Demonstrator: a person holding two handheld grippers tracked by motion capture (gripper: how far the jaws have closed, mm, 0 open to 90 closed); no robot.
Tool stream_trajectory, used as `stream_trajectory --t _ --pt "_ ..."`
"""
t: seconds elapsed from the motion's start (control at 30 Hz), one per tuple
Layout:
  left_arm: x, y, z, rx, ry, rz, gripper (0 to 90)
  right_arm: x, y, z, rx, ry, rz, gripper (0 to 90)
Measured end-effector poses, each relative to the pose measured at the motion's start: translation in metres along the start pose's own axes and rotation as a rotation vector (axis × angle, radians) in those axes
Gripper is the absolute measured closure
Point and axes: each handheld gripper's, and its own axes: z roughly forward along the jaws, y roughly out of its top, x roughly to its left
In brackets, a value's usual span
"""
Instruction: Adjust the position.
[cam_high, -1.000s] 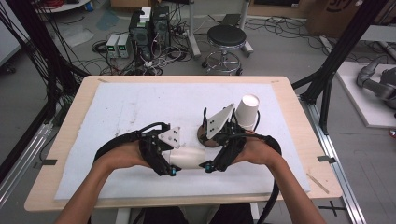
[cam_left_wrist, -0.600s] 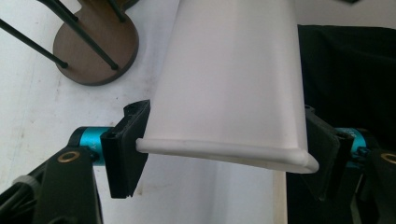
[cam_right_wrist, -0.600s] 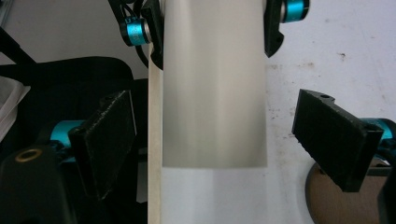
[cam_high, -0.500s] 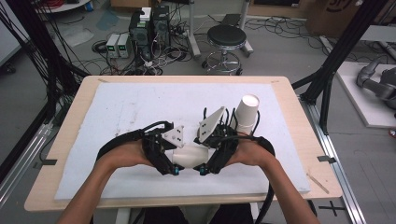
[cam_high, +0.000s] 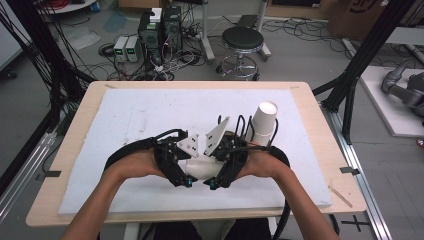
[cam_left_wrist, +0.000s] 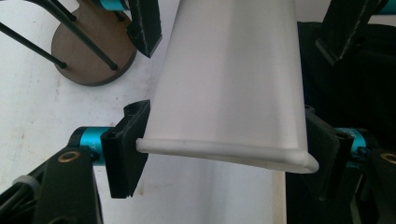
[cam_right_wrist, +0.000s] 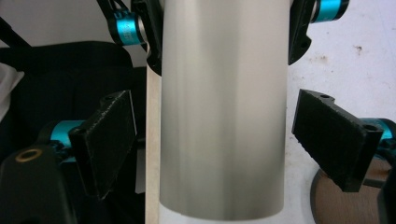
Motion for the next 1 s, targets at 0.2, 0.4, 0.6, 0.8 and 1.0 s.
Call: stream_trajectory --t 0.2,0.4,0.6,0.8,1.0 --pt "0.0003 -0.0009 -0.0014 -0.008 0.004 -0.005 26.9 0.0002 0.0019 0.0034 0.013 -0.001 -0.003 14.6" --pt "0.0003 -0.0003 -0.0016 -0.008 0.003 0.001 26.9 0.0006 0.0031 0.0051 0.015 0.004 -0.008 19.2" --pt "-0.0004 -0.0003 -0.0014 -0.010 0.001 -0.004 26.9 -0.0003 0.0044 0.0078 0.022 0.008 -0.017 23.1" --pt "-0.0006 -0.0004 -0.0015 -0.006 -0.006 0.002 26.9 -0.0008 0.0050 0.0093 0.027 -0.004 -0.021 30.7" --pt "-0.0002 -0.0002 -0.0008 -0.006 -0.002 0.002 27.8 0.0001 0.0041 0.0095 0.032 -0.025 -0.025 34.1"
